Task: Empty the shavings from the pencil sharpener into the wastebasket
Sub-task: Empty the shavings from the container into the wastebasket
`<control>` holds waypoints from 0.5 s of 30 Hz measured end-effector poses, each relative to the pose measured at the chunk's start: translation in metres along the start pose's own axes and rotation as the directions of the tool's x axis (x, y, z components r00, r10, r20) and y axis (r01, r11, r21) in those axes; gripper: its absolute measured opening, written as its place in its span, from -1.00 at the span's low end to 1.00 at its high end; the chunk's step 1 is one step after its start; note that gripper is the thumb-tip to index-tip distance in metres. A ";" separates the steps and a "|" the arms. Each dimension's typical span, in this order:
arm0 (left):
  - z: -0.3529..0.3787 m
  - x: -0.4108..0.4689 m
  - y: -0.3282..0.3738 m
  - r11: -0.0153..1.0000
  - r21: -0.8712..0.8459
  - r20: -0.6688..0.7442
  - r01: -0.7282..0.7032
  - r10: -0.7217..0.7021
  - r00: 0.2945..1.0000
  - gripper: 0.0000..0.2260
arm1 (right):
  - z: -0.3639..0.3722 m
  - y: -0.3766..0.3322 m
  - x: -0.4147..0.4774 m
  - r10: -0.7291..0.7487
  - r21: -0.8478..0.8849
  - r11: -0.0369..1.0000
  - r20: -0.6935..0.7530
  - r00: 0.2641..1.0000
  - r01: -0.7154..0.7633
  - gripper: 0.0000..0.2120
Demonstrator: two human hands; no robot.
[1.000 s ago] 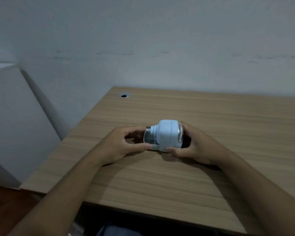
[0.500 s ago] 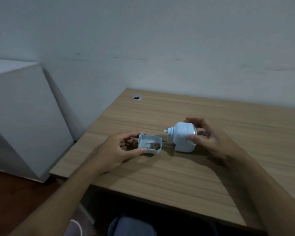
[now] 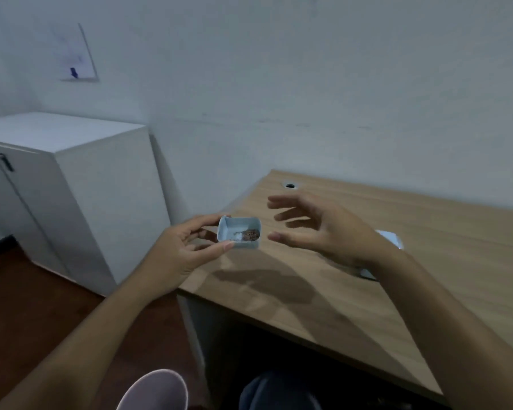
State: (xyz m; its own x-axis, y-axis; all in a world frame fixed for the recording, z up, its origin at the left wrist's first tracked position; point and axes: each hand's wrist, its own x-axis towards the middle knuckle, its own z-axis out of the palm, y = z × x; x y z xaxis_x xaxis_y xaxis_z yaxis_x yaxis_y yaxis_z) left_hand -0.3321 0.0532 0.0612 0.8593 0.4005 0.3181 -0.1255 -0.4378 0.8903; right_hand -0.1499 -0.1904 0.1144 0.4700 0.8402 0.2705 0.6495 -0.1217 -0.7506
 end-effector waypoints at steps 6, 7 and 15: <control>-0.072 -0.040 0.000 0.997 0.075 -0.112 -0.007 0.016 0.994 -0.53 | 0.090 -0.031 0.043 -0.079 0.069 0.995 0.157 0.984 0.069 -0.38; -0.083 -0.047 -0.003 0.997 0.080 -0.130 0.003 0.007 0.992 -0.53 | 0.104 -0.034 0.047 -0.091 0.094 0.993 0.152 0.984 0.077 -0.41; -0.141 -0.109 -0.061 0.988 -0.034 -0.283 0.148 -0.152 0.947 -0.56 | 0.219 -0.035 0.068 -0.109 0.296 0.954 0.183 0.977 0.051 -0.53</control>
State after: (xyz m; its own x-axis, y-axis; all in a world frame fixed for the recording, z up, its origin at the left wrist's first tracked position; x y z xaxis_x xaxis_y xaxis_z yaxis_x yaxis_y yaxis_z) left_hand -0.4883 0.1500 0.0182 0.6928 0.6734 0.2582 -0.0133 -0.3460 0.9382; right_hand -0.2719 -0.0128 0.0271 0.2785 0.9310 0.2359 0.4667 0.0835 -0.8805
